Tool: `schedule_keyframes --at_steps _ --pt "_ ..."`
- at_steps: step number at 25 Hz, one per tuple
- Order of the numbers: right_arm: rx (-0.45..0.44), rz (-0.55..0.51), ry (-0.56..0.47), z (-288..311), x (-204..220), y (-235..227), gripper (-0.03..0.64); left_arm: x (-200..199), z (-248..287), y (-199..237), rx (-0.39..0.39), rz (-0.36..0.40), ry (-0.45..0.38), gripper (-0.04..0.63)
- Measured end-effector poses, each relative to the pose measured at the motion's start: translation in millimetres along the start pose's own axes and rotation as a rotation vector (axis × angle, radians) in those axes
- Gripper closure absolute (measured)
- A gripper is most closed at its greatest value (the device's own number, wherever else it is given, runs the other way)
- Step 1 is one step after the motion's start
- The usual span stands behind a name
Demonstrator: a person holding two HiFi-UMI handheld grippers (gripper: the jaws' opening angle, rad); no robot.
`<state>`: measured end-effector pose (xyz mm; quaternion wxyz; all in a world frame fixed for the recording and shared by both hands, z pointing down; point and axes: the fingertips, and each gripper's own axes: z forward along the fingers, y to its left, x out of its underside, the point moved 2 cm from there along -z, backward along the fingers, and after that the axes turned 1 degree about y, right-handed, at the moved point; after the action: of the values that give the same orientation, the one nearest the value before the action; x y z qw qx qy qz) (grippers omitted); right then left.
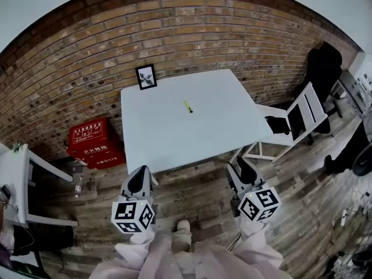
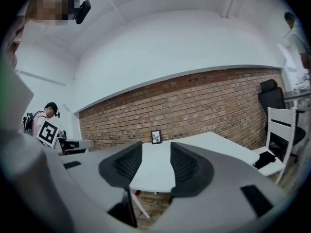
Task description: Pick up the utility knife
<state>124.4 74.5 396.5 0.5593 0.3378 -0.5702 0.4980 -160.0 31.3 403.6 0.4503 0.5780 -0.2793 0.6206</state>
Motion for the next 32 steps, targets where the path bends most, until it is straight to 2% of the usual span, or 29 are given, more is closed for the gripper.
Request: schedule_keyframes --at_steps 17,32 --pt "-0.010 0.004 0.045 67 2 -16 0.453 2 58 28 0.017 -0.021 0.038 0.601" --pt "-0.097 0.030 0.110 179 0 -64 0.453 -2 144 56 -0.057 -0.058 0.076 0.601"
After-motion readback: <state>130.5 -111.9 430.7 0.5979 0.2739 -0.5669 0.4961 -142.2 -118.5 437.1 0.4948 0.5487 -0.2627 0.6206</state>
